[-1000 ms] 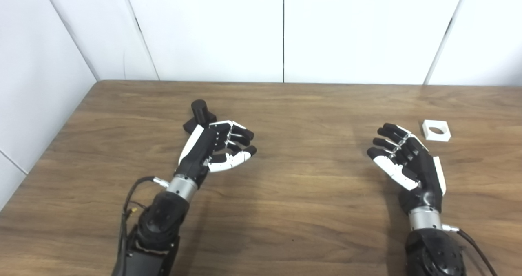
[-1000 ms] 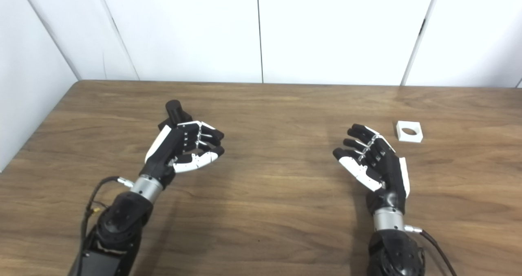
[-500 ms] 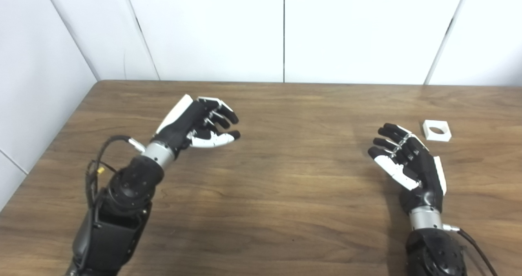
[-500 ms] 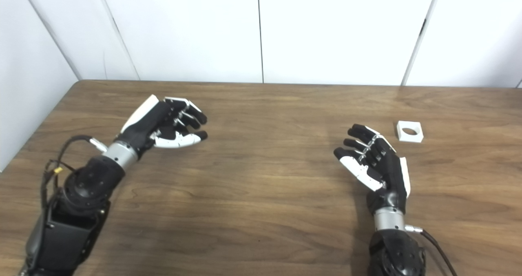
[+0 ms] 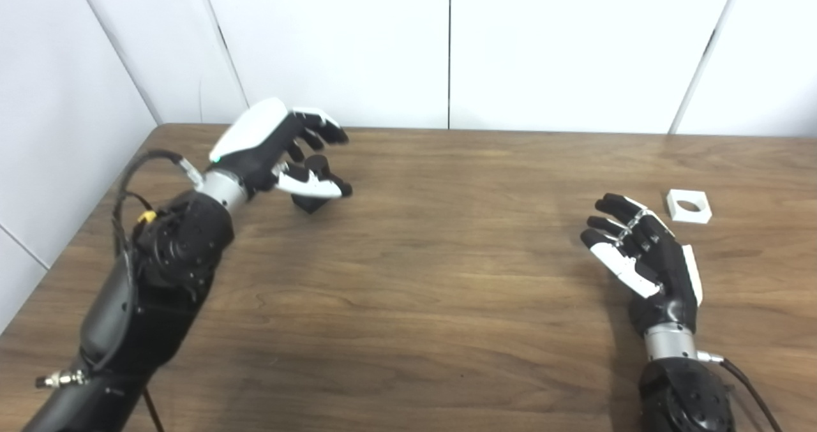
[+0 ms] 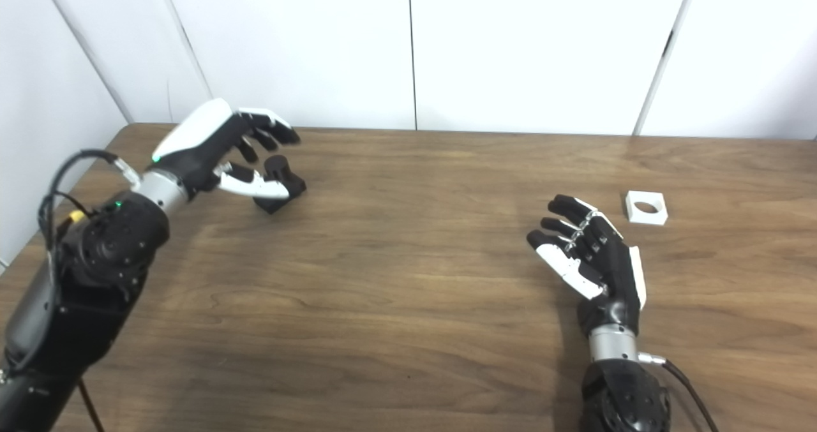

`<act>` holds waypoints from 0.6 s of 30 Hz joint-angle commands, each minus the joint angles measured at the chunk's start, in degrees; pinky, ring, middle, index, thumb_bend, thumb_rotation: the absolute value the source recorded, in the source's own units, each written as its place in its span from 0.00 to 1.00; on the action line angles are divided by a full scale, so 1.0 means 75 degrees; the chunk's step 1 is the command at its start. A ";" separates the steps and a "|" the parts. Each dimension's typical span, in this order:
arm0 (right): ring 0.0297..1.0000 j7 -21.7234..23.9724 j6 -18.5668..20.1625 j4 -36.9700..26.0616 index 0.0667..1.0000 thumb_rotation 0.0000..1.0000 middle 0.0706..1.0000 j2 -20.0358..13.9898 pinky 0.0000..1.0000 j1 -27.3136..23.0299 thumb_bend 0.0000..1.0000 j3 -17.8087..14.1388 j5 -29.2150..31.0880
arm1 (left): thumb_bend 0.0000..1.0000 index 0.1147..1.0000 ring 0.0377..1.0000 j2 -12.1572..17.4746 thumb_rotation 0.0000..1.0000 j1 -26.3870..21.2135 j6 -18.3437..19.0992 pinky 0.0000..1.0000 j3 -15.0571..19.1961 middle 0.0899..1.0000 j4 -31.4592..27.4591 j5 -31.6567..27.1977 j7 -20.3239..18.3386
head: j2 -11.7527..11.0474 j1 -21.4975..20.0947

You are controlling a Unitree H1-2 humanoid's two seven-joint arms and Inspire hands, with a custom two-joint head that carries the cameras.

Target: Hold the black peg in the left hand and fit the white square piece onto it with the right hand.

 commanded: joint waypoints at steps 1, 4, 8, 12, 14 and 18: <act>0.66 0.0103 -0.0330 0.0210 0.66 0.19 0.70 -0.0101 0.57 -0.0136 0.73 -0.0075 0.0071 | 0.75 0.64 0.72 0.0349 0.25 -0.0378 -0.0037 0.56 0.0002 0.74 0.0107 0.0558 0.0037 | -0.0016 -0.0024; 0.66 0.0086 -0.0359 0.0234 0.66 0.21 0.70 -0.0090 0.57 -0.0124 0.73 -0.0077 0.0047 | 0.73 0.64 0.77 0.0440 0.27 -0.0359 -0.0303 0.59 -0.0003 0.78 0.0506 0.0895 0.0334 | -0.0018 -0.0068; 0.65 0.0086 -0.0340 0.0177 0.65 0.20 0.69 -0.0072 0.57 -0.0088 0.72 -0.0096 0.0083 | 0.74 0.65 0.80 0.0405 0.27 -0.0372 -0.0506 0.61 0.0090 0.80 0.1006 0.1101 0.0649 | 0.0002 -0.0079; 0.65 0.0093 -0.0347 0.0147 0.62 0.20 0.69 -0.0049 0.58 -0.0069 0.72 -0.0139 0.0146 | 0.77 0.63 0.80 0.0259 0.30 -0.0441 -0.0280 0.59 0.0087 0.81 0.1355 0.1292 0.0660 | -0.0003 -0.0089; 0.65 0.0094 -0.0350 0.0153 0.62 0.19 0.69 -0.0041 0.58 -0.0066 0.72 -0.0158 0.0173 | 0.78 0.63 0.80 0.0212 0.31 -0.0478 -0.0232 0.59 0.0052 0.81 0.1519 0.1486 0.0750 | 0.0008 -0.0089; 0.66 0.0096 -0.0379 0.0171 0.62 0.19 0.70 -0.0045 0.57 -0.0064 0.72 -0.0177 0.0164 | 0.80 0.62 0.81 0.0166 0.34 -0.0598 -0.0213 0.58 -0.0063 0.82 0.1891 0.1942 0.0980 | 0.0017 -0.0092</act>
